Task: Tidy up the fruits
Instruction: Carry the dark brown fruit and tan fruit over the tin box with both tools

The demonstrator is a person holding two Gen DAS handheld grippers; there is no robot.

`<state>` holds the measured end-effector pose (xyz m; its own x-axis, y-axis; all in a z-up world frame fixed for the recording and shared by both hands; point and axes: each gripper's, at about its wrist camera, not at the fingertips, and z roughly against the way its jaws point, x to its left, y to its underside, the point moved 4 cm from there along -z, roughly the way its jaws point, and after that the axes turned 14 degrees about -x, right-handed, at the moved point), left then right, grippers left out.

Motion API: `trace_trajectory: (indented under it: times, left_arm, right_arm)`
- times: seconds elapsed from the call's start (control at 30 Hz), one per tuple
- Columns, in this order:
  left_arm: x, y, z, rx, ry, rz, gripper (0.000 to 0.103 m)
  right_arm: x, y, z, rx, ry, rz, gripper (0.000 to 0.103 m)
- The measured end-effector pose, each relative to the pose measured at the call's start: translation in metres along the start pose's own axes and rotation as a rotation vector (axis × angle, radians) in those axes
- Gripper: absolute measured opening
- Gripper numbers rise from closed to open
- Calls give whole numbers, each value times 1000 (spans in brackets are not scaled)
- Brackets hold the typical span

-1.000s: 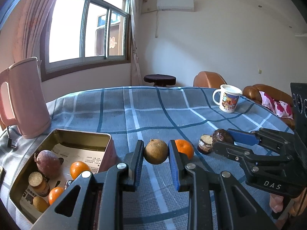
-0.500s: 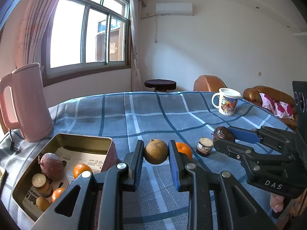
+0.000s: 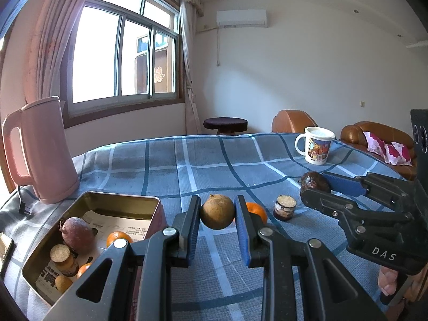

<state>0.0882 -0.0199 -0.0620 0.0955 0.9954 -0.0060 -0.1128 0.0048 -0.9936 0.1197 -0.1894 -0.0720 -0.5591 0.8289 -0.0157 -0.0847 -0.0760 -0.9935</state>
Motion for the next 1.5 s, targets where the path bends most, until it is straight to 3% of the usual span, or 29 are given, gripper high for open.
trace_trajectory:
  times: [0.87, 1.5]
  left_arm:
    - [-4, -5, 14, -77, -35, -30, 27]
    - [2, -6, 17, -80, -39, -13, 27]
  right_arm:
    - [-1, -8, 17, -104, 36, 16, 42]
    - [11, -10, 12, -104, 27, 57, 42]
